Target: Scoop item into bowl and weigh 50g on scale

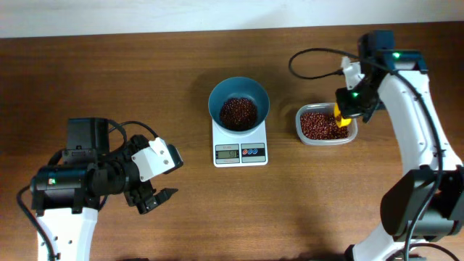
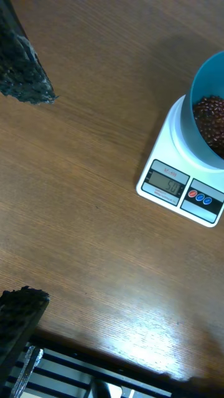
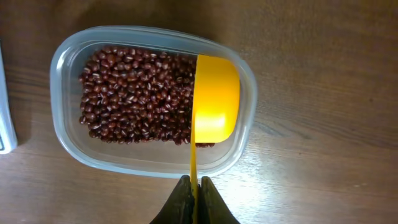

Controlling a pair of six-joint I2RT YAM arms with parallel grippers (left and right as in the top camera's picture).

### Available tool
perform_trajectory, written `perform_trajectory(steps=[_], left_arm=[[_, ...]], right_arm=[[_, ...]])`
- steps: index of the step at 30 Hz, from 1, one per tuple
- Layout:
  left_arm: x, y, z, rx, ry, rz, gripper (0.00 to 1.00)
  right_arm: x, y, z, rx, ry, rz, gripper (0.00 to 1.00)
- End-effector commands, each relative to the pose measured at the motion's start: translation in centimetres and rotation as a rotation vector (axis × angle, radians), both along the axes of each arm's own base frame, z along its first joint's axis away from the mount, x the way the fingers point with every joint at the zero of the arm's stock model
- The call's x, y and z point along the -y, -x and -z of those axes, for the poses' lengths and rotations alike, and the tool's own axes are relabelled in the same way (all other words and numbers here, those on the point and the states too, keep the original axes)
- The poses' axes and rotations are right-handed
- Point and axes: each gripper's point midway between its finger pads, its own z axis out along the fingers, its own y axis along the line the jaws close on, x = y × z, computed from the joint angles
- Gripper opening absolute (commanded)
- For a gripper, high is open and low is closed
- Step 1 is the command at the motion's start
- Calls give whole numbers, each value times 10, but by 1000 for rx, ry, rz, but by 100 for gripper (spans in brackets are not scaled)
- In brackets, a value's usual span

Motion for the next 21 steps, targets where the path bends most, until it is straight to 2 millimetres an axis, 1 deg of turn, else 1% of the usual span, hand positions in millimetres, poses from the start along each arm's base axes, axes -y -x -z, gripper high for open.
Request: perform_trajectory(steps=[1,7,10,14,18,20,21], left_arm=[[-1,-1,-8,35,-3,8,99],[-1,-1,-8,35,-3,8,98],[-1,-1,-8,35,-3,8,98],[-1,-1,-8,35,-3,8,98],[-1,-1,-8,35,-3,8,98],[-1,-1,-8,35,-3,8,98],[-1,-1,-8,35,-3,8,98]], right_arm=[[-6,-4,-7,16,104,-39,4],[-24,-2,-19,48,200,-94,4],[-19,-2,-19,42,241,-91,4],[-22,9,-32,46,228,-62,4],[-24,10,-33,50,203,-60,4],[-31,10,-43,82,155,-39,4],[-35,7,-52,110,126,-42,4]])
